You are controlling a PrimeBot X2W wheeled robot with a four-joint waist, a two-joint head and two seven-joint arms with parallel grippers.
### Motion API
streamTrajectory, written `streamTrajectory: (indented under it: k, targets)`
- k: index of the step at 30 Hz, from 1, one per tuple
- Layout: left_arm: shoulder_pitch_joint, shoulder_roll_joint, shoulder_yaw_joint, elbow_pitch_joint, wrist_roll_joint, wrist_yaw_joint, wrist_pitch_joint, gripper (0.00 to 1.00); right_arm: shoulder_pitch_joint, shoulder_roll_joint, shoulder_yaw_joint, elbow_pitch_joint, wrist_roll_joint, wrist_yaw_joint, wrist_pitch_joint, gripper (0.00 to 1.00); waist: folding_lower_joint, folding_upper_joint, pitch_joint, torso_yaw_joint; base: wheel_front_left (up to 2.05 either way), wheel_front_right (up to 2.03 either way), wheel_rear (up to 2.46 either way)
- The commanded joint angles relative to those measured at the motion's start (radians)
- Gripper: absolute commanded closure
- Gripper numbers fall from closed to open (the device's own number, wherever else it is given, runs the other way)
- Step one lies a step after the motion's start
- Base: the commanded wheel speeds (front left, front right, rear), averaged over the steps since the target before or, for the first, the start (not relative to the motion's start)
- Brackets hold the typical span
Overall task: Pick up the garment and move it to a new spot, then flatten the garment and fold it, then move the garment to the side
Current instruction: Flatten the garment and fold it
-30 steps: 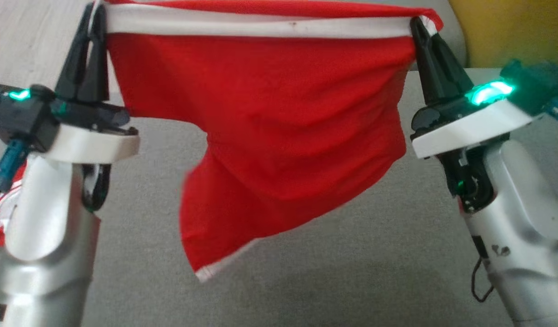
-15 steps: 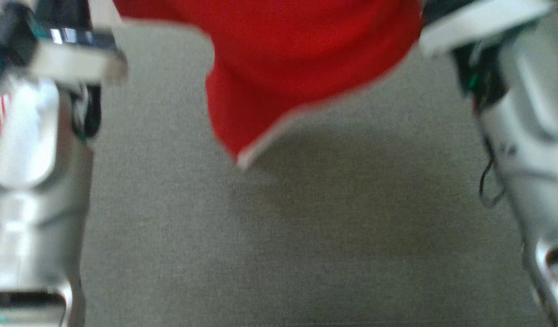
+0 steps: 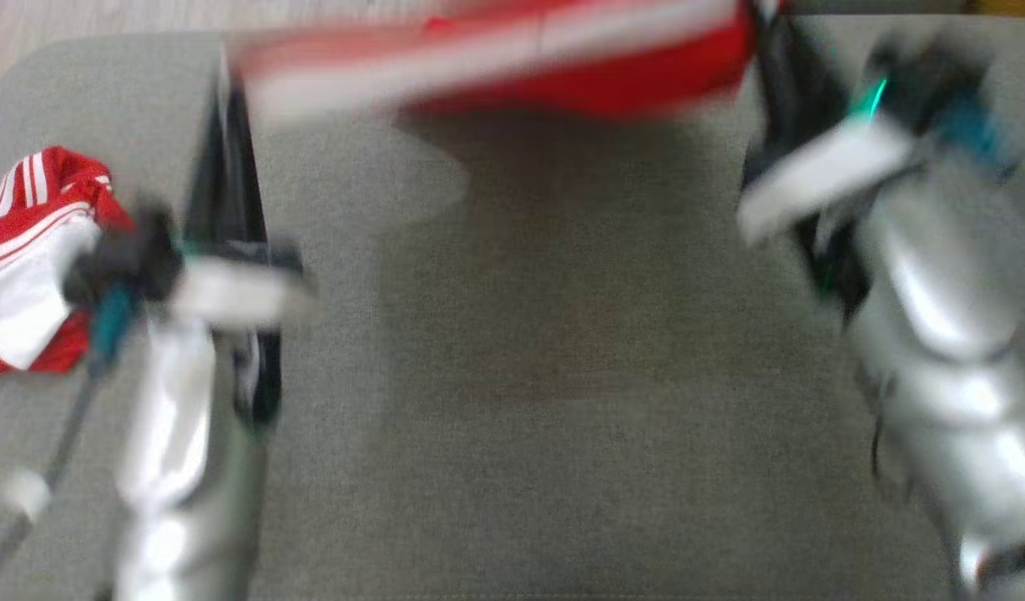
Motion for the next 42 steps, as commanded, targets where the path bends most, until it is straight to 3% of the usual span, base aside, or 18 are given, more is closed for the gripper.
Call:
streamTrajectory:
  k: [1,6,13,24,31,37,42]
  targets:
    - [0.043,0.019,0.055,-0.008,-0.013,-0.003,-0.002,1.0,0.064,-0.006,0.022,-0.014,0.018,-0.001,-0.005,1.0,0.0,0.0,-0.012,-0.008,0.0,0.0,0.0]
    - [0.272,-0.014,0.081,0.073,-0.041,-0.013,-0.002,1.0,0.293,-0.024,0.096,0.027,0.071,-0.001,-0.005,1.0,0.0,0.0,-0.055,-0.016,0.0,0.0,0.0]
    - [0.498,-0.022,0.096,0.073,-0.08,-0.009,-0.002,1.0,0.489,-0.037,0.179,-0.009,0.141,-0.001,-0.005,1.0,0.0,0.0,-0.157,-0.041,0.0,0.0,0.0]
    - [0.674,-0.022,0.069,-0.025,-0.134,0.025,-0.002,1.0,0.659,-0.075,0.221,-0.106,0.243,-0.001,0.041,1.0,0.0,0.0,-0.217,-0.045,0.0,0.0,0.0]
    - [0.491,-0.018,0.061,-0.046,-0.072,-0.009,-0.002,1.0,0.615,-0.056,0.179,-0.202,0.271,-0.001,0.068,1.0,0.0,0.0,-0.149,-0.071,0.0,0.0,0.0]
    - [0.147,0.074,-0.012,0.07,-0.018,-0.03,-0.002,1.0,0.453,0.015,0.146,-0.185,0.285,-0.001,0.095,1.0,0.0,0.0,0.002,-0.111,0.0,0.0,0.0]
    - [-0.143,0.15,-0.139,0.229,-0.063,-0.032,0.008,1.0,0.308,0.106,0.082,-0.113,0.417,-0.001,0.12,1.0,0.0,0.0,0.132,-0.156,0.0,0.0,0.0]
